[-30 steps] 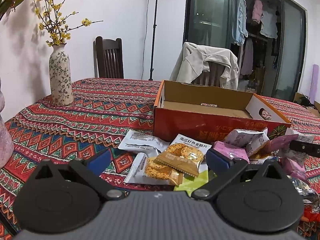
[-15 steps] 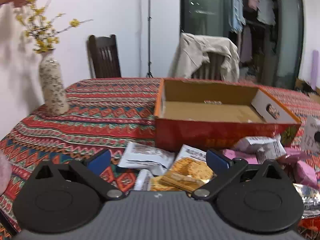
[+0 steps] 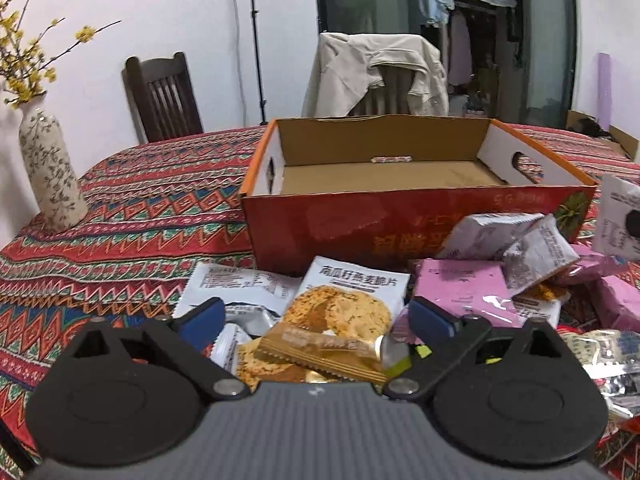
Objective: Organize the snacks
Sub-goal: 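Grasp the pumpkin oat cracker packet with the left gripper while the right holds the orange packet, then carry both packets over the box and open both grippers to drop them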
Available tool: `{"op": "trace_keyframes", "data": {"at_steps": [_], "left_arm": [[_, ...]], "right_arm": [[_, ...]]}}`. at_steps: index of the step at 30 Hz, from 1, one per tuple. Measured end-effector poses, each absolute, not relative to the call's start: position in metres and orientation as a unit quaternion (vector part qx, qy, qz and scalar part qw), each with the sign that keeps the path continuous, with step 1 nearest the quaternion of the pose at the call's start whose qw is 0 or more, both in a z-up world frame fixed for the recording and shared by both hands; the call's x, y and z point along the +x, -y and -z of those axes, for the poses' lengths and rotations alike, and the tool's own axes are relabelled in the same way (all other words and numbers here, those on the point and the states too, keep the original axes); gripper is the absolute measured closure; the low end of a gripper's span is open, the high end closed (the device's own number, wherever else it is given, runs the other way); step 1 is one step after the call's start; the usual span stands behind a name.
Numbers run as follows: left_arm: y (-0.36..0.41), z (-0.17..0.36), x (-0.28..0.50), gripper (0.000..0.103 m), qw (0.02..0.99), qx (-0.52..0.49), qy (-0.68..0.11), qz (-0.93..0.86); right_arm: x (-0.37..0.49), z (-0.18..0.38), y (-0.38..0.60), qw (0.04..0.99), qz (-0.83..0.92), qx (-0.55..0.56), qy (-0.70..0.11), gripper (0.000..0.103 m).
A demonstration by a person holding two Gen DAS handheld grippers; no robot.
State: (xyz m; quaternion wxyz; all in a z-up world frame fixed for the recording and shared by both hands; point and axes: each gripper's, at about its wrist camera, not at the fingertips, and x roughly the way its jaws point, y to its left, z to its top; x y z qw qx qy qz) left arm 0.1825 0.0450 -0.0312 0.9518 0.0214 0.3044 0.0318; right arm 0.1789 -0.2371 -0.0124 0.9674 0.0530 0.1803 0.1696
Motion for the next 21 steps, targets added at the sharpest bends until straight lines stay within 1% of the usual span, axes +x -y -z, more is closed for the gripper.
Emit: {"op": "trace_keyframes", "data": {"at_steps": [1, 2, 3, 5, 8, 21], "left_arm": [[-0.044, 0.03, 0.182, 0.015, 0.952, 0.02, -0.303, -0.025], [-0.043, 0.03, 0.181, 0.023, 0.953, 0.018, -0.303, -0.016], [-0.043, 0.03, 0.181, 0.029, 0.953, 0.016, -0.303, -0.004], [-0.042, 0.03, 0.181, 0.046, 0.953, 0.014, -0.304, 0.013], [-0.043, 0.03, 0.179, 0.048, 0.953, 0.008, -0.302, 0.018], [-0.049, 0.014, 0.154, 0.048, 0.966, -0.009, -0.26, 0.017]], "right_arm": [[0.18, 0.012, 0.236, 0.967, -0.17, 0.051, -0.181, 0.091], [0.18, 0.013, 0.235, 0.967, -0.171, 0.049, -0.183, 0.091], [0.181, 0.013, 0.235, 0.967, -0.172, 0.047, -0.184, 0.091], [0.181, 0.013, 0.233, 0.967, -0.173, 0.044, -0.185, 0.091], [0.18, 0.014, 0.231, 0.967, -0.172, 0.041, -0.185, 0.091], [0.177, 0.012, 0.225, 0.969, -0.171, 0.033, -0.177, 0.091]]}}
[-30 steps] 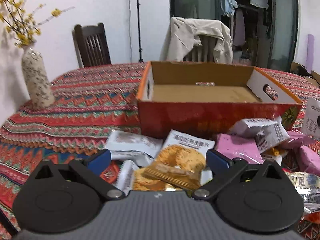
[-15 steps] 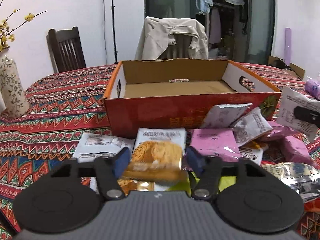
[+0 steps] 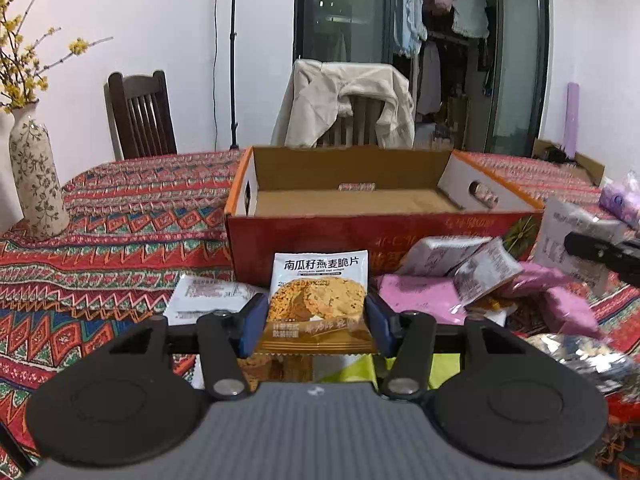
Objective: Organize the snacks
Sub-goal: 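Carry both packets over the box and open both grippers to drop them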
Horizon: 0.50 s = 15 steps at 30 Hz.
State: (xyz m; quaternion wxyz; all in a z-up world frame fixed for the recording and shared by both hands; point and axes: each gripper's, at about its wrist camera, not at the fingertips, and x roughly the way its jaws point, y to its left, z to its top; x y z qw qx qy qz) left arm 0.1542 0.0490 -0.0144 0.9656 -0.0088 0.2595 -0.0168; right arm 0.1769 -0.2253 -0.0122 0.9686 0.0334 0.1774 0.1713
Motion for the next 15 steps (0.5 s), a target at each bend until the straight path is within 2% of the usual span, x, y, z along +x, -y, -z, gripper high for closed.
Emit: {"op": "trace_keyframes", "data": {"at_steps": [15], "left_arm": [[-0.033, -0.032, 0.159, 0.048, 0.981, -0.02, -0.193, 0.022]], "right_arm": [[0.175, -0.027, 0.221, 0.976, -0.161, 0.016, -0.144, 0.091]]}}
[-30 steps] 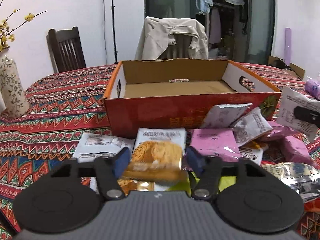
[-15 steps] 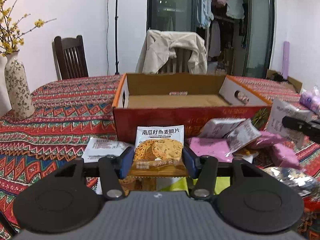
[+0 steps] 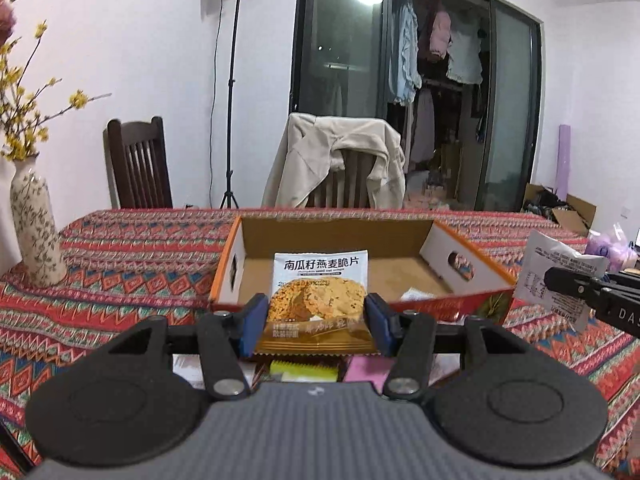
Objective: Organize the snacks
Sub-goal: 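Carry both packets over the box and open both grippers to drop them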
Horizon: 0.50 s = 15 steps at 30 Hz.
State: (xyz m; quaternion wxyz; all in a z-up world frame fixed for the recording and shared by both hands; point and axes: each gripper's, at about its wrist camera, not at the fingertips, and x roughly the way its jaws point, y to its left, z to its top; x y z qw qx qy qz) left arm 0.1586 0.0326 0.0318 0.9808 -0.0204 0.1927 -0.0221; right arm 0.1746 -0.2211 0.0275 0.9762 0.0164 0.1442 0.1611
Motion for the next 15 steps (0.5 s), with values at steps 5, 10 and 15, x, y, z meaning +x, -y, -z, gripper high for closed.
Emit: {"op": "trace_keyframes", "data": {"at_steps": [5, 10, 15], "left_arm": [[-0.023, -0.046, 0.173, 0.048, 0.983, -0.023, -0.181, 0.025], [-0.018, -0.057, 0.192, 0.048, 0.985, -0.031, -0.17, 0.02], [-0.018, -0.061, 0.216, 0.048, 0.985, -0.043, -0.165, -0.002]], "right_arm": [[0.187, -0.044, 0.214, 0.977, -0.161, 0.009, -0.138, 0.091], [0.21, -0.056, 0.205, 0.976, -0.162, 0.006, -0.144, 0.091], [0.239, -0.058, 0.19, 0.975, -0.16, 0.001, -0.155, 0.091]]}}
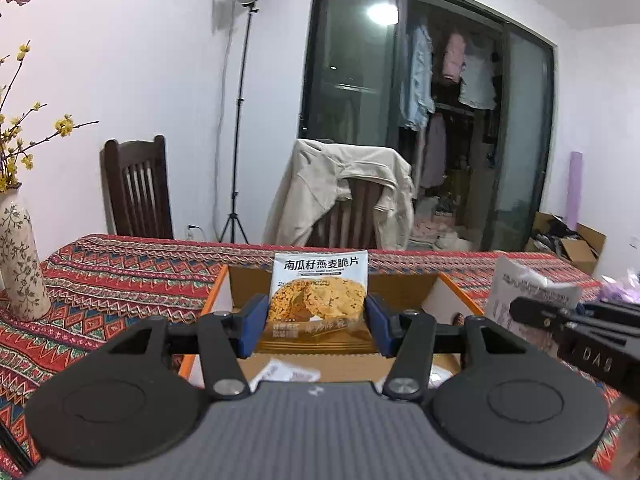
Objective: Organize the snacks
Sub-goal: 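Carry both packets over the box and open both grippers to drop them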
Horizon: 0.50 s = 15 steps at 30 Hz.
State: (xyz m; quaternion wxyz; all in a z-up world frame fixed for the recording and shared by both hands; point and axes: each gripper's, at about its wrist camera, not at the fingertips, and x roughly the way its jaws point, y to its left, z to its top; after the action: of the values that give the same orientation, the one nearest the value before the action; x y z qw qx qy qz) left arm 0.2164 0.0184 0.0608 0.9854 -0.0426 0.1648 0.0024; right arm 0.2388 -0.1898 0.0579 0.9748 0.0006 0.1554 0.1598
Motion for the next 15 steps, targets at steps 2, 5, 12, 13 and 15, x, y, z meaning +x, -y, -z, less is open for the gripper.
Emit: {"op": "trace_keyframes", "data": {"at_steps": [2, 5, 12, 13, 15], "left_arm": [[-0.02, -0.058, 0.229, 0.048, 0.985, -0.05, -0.165, -0.018], [-0.024, -0.05, 0.249, 0.048, 0.983, -0.06, -0.172, -0.035], [-0.041, -0.029, 0.278, 0.048, 0.977, -0.064, -0.193, -0.063], [-0.042, -0.026, 0.279, 0.048, 0.977, -0.062, -0.195, -0.063], [-0.04, -0.022, 0.281, 0.048, 0.976, -0.058, -0.199, -0.059]], "right_arm": [[0.253, -0.056, 0.183, 0.974, -0.156, 0.001, -0.163, 0.091], [0.274, -0.05, 0.176, 0.972, -0.15, 0.008, -0.179, 0.091], [0.309, -0.027, 0.174, 0.965, -0.148, 0.022, -0.215, 0.091], [0.311, -0.023, 0.175, 0.964, -0.149, 0.026, -0.22, 0.091], [0.315, -0.017, 0.178, 0.961, -0.152, 0.03, -0.227, 0.091]]}}
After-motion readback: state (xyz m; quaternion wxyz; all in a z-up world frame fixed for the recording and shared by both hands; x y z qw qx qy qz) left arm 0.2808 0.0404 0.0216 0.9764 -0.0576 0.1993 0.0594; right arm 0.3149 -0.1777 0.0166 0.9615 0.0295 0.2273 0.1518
